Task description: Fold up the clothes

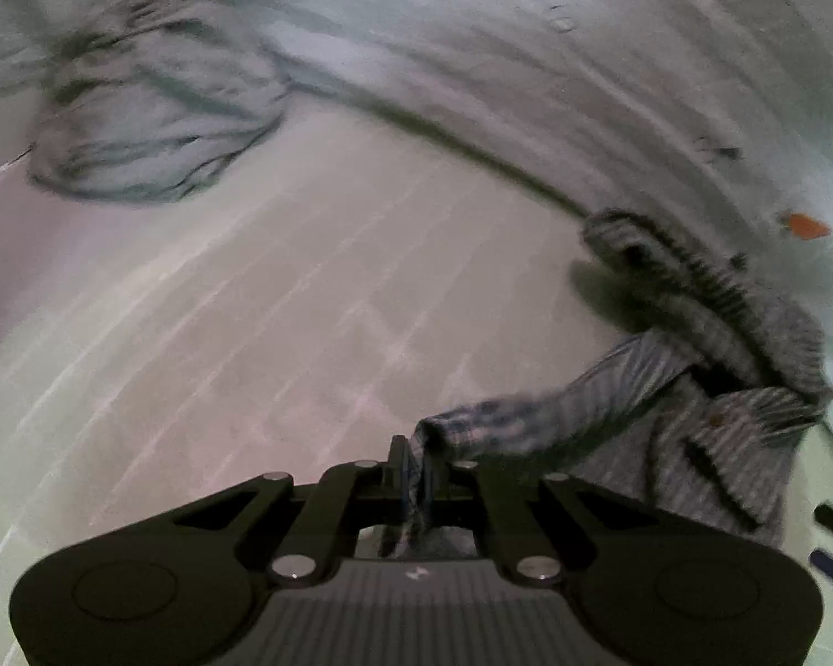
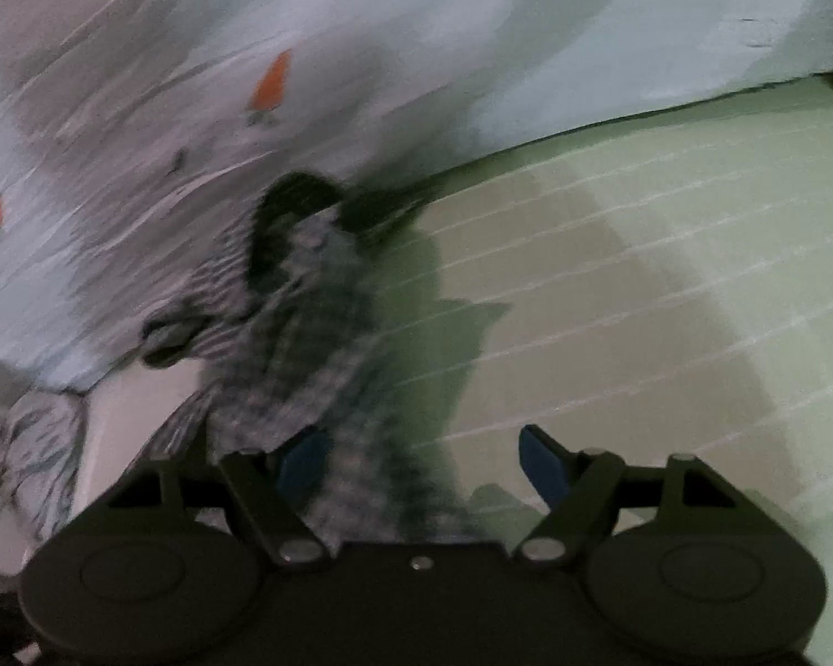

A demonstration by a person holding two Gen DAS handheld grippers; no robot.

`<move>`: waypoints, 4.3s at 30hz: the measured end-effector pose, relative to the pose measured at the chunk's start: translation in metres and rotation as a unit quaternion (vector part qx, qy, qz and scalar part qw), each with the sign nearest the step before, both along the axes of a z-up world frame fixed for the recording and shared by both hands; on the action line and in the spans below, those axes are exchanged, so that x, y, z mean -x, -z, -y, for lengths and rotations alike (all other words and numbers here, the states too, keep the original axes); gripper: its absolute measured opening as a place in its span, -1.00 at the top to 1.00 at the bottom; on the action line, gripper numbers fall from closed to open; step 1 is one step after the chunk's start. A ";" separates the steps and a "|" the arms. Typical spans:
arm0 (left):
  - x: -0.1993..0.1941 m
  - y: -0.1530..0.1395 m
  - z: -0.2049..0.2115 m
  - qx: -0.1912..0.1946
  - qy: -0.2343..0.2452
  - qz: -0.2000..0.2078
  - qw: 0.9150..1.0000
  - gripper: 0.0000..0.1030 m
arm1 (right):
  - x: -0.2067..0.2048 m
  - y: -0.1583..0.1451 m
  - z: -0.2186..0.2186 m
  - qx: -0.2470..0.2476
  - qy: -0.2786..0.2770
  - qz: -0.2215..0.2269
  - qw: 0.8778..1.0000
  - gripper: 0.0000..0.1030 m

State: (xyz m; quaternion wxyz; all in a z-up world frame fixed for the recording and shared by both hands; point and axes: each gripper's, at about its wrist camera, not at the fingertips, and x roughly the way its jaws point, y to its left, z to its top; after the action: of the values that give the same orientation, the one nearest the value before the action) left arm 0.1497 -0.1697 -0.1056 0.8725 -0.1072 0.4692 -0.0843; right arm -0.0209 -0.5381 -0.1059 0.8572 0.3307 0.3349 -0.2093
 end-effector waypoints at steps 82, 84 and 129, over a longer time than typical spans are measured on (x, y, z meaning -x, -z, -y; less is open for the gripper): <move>0.102 0.024 0.064 -0.010 0.004 -0.027 1.000 -0.46 | 0.171 0.018 0.060 0.175 0.043 -0.146 0.973 -0.66; 0.097 0.032 0.058 0.008 -0.018 -0.030 0.999 -0.47 | 0.171 0.020 0.060 0.178 0.040 -0.152 0.971 -0.69; 0.026 0.074 0.044 0.125 0.087 -0.060 0.987 -0.05 | 0.119 0.021 0.049 0.196 0.082 -0.148 0.966 -1.00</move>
State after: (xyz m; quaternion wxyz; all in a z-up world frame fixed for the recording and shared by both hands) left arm 0.1242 -0.2140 -0.1801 0.8119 -0.1787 0.5141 -0.2113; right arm -0.1404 -0.5873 -0.1265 0.8258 0.1477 0.3824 -0.3873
